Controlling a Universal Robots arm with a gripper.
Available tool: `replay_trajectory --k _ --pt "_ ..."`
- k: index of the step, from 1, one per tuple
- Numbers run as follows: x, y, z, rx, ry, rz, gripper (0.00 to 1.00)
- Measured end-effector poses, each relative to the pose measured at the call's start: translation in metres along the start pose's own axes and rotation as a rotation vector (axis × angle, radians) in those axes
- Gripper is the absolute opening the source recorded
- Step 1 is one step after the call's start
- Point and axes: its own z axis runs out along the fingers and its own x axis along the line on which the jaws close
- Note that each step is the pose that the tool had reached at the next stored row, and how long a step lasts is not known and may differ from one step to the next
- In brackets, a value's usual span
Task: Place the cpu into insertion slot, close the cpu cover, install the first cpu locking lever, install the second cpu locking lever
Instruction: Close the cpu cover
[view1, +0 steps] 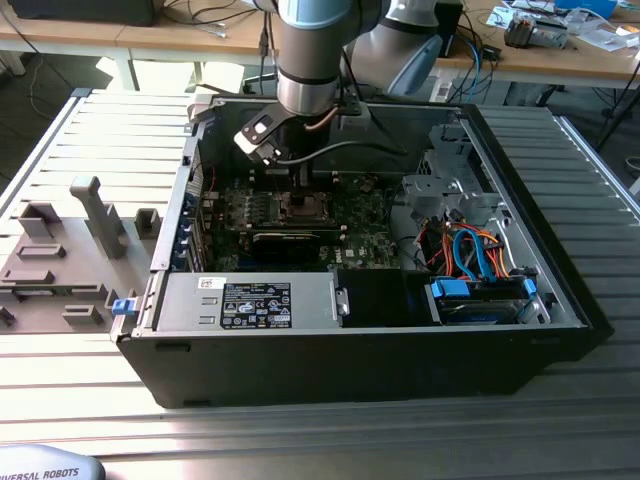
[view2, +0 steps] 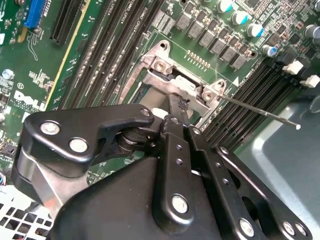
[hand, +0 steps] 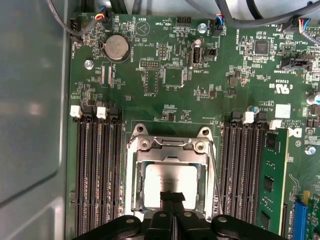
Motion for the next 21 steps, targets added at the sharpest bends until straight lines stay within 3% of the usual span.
replay_trajectory --k 11,21 --pt "0.0004 -0.0074 0.0023 0.0002 -0.0002 0.000 0.11" --pt "0.0005 -0.0096 0.0107 0.0006 -0.0007 0.000 0.11"
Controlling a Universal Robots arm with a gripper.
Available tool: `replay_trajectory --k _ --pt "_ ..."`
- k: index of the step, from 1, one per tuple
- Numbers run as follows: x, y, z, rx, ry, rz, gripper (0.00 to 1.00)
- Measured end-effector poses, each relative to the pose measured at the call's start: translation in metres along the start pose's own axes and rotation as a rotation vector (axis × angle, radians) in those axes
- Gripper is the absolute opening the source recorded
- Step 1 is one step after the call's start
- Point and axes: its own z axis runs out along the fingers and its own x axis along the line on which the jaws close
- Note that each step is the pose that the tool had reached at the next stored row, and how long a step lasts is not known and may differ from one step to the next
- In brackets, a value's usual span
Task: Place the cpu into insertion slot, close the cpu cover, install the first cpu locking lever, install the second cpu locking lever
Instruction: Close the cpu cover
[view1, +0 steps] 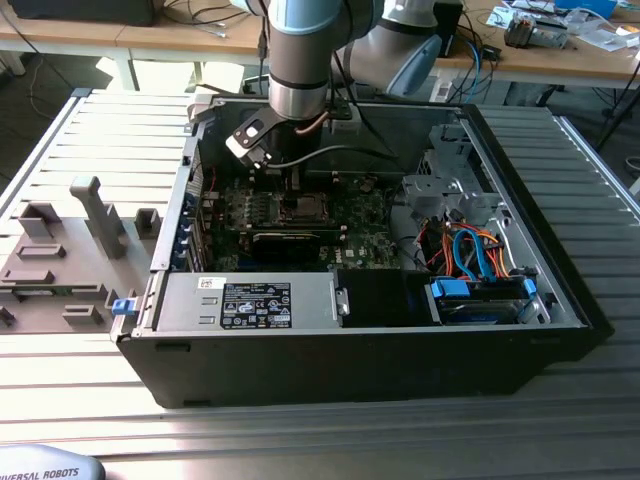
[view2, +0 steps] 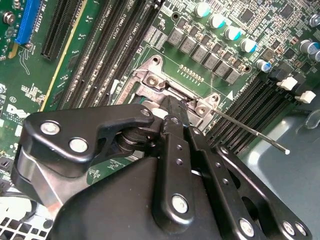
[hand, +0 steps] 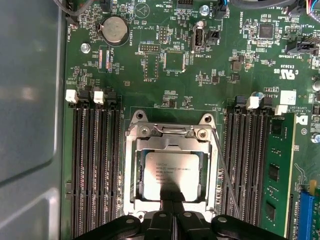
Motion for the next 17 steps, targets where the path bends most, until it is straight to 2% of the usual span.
replay_trajectory --k 3,6,7,8,10,12,17 --pt "0.0001 0.0020 -0.0024 -0.0014 0.0017 0.000 0.11" --pt "-0.0005 0.0089 -0.0070 0.0034 0.0012 0.000 0.11" --pt "-0.0008 0.0141 -0.0092 0.0064 0.0015 0.000 0.11" --pt "-0.0010 0.0159 -0.0139 0.0082 0.0017 0.000 0.11" --pt "-0.0011 0.0162 -0.0247 0.0088 0.0019 0.000 0.11" --pt "-0.0013 0.0162 -0.0318 0.0089 0.0018 0.000 0.11" --pt "-0.0013 0.0168 -0.0361 0.0100 0.0022 0.000 0.11"
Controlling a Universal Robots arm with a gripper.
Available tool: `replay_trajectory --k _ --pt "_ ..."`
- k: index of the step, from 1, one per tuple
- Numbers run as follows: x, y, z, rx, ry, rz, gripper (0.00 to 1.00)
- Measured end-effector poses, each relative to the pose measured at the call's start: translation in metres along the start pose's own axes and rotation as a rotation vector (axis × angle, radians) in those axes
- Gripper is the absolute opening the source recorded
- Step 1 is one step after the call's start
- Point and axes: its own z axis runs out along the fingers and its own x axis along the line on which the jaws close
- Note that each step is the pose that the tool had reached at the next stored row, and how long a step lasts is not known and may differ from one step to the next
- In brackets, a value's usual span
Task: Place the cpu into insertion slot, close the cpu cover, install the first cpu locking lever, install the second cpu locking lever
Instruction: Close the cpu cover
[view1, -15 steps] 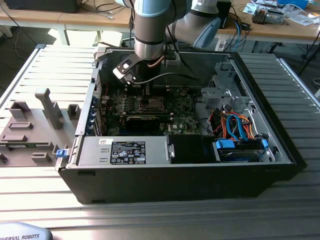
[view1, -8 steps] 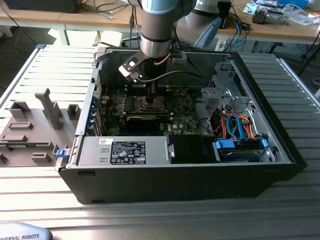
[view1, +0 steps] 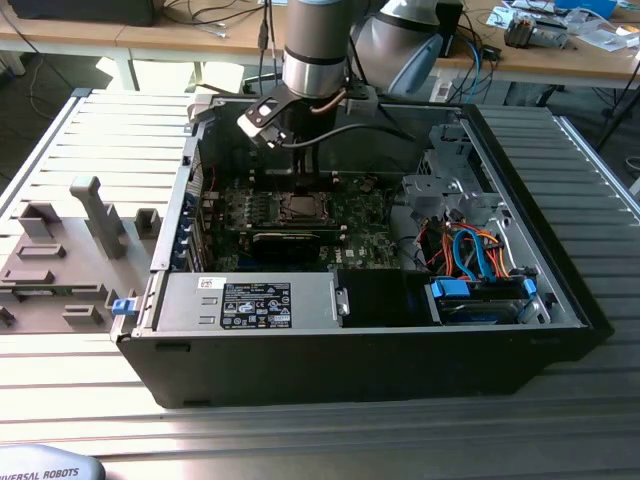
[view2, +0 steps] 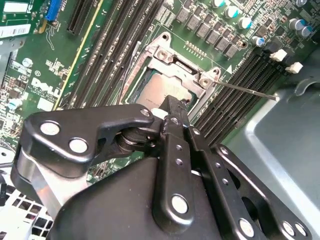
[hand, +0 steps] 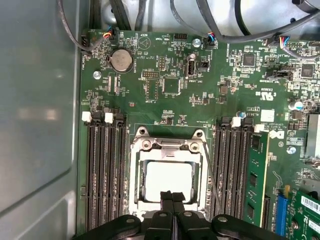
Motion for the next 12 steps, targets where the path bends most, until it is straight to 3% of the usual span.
replay_trajectory --k 7,12 --pt "-0.0002 0.0021 -0.0030 0.0046 -0.0001 0.000 0.11" --pt "-0.0004 0.0015 -0.0170 0.0046 -0.0001 0.000 0.11"
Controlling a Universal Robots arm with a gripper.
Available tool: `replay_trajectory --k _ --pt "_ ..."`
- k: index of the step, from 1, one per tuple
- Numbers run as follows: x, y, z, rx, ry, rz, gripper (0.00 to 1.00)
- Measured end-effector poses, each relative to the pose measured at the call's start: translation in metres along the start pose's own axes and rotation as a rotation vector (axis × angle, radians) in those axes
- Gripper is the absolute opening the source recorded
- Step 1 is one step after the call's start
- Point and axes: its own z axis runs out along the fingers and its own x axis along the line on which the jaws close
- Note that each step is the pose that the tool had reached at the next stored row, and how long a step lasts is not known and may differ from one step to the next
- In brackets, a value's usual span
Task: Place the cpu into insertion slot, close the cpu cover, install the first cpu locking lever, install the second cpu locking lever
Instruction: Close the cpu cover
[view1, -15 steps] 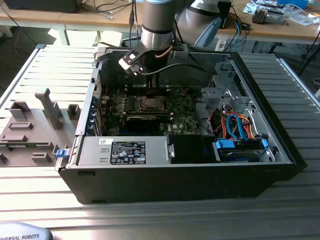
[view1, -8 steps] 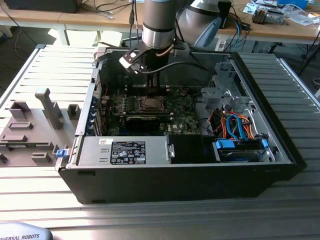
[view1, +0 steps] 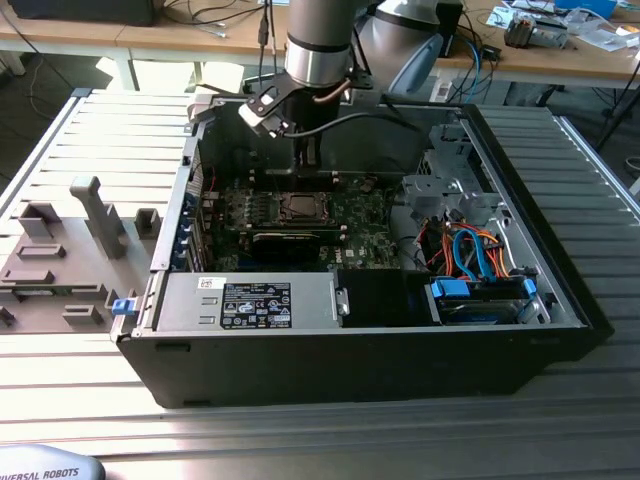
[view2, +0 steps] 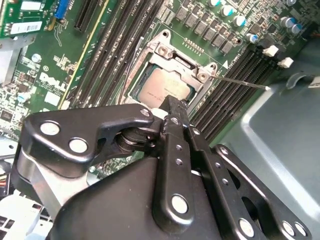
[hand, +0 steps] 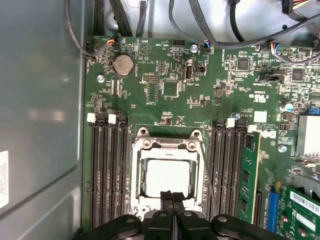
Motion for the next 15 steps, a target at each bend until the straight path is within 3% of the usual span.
replay_trajectory --k 7,15 --pt "-0.0002 -0.0007 -0.0126 0.0000 0.0000 0.000 0.11" --pt "-0.0002 -0.0007 -0.0136 0.0000 0.0001 0.000 0.11"
